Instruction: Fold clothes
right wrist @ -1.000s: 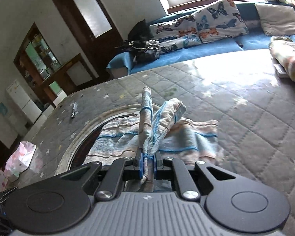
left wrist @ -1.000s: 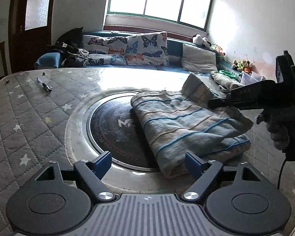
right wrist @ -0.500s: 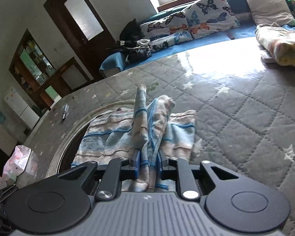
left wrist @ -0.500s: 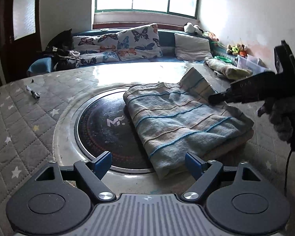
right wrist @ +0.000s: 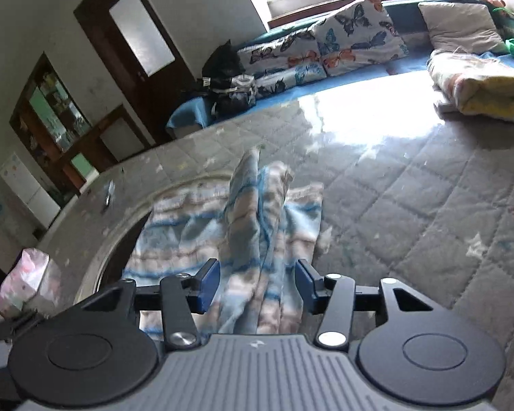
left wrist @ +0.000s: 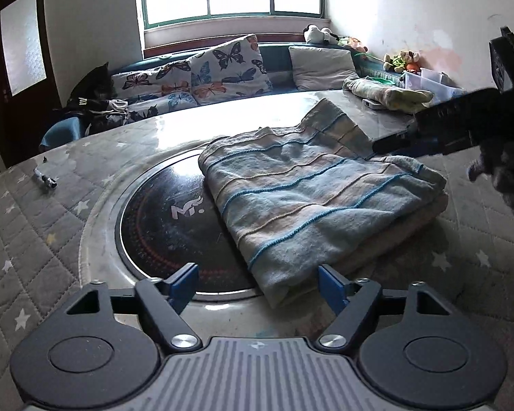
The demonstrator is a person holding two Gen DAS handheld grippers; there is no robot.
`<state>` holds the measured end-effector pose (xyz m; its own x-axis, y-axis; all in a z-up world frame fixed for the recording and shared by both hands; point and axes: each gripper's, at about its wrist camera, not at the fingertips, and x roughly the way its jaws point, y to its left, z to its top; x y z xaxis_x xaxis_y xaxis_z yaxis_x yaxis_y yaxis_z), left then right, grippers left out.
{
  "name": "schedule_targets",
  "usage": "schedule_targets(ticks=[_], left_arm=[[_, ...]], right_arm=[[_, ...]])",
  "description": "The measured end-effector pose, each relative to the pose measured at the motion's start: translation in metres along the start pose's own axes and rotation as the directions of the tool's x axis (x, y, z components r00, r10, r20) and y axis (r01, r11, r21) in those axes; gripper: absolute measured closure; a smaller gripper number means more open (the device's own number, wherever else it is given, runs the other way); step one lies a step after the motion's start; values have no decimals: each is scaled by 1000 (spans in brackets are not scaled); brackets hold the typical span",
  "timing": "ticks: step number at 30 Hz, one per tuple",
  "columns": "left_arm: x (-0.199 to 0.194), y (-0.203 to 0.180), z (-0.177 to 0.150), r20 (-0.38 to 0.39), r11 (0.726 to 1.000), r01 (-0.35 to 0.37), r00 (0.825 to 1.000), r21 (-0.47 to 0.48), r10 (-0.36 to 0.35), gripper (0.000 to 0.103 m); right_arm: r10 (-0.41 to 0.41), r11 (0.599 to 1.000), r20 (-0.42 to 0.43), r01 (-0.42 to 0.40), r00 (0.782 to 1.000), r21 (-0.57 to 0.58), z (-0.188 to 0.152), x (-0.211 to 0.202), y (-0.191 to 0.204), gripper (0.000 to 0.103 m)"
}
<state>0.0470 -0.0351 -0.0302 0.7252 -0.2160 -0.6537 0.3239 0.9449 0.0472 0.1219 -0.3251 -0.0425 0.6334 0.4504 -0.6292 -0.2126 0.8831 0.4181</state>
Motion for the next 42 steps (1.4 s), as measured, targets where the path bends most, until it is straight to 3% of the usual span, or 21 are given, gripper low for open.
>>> schedule_targets(ticks=[3, 5, 7, 10, 18, 29, 33, 34, 35, 39, 41, 42], left_arm=[[1, -2, -2, -2, 1000, 19, 1000, 14, -19, 46], [0, -4, -3, 3, 999, 37, 999, 31, -37, 64], [0, -6, -5, 6, 997, 56, 998, 48, -56, 76], [-1, -7, -5, 13, 996, 62, 998, 60, -62, 84], [-21, 6, -13, 8, 995, 89, 996, 50, -90, 89], [-83, 18, -56, -33, 987, 157, 987, 32, -156, 88], [-98, 26, -63, -32, 984, 174, 984, 27, -173, 81], [-102, 27, -62, -24, 985, 169, 985, 33, -168, 69], [-107, 27, -60, -9, 986, 162, 987, 41, -161, 51], [-121, 29, -45, 65, 988, 148, 986, 52, -151, 40], [-122, 26, -38, 98, 987, 151, 983, 48, -155, 13], [-120, 22, -34, 110, 986, 156, 981, 52, -160, 11]], right_arm=[[-16, 1000, -13, 16, 1000, 8, -7, 3, 1, 56], [-20, 1000, -15, 20, 1000, 10, -13, 3, 1, 58], [-13, 1000, -19, 13, 1000, 16, -16, 2, 1, 65], [-8, 1000, -18, 8, 1000, 22, -22, -1, 1, 68], [21, 999, -27, -20, 999, 35, -46, -21, 8, 70], [71, 997, -56, -70, 996, 19, -114, -74, 41, 70], [75, 997, -57, -75, 996, 2, -132, -90, 54, 68], [67, 998, -47, -68, 997, -11, -131, -94, 56, 67], [58, 998, -34, -59, 998, -22, -130, -98, 57, 65], [28, 998, 44, -26, 999, -59, -112, -114, 60, 61], [32, 997, 73, -26, 997, -76, -102, -114, 61, 48], [35, 996, 86, -27, 996, -87, -97, -114, 62, 47]])
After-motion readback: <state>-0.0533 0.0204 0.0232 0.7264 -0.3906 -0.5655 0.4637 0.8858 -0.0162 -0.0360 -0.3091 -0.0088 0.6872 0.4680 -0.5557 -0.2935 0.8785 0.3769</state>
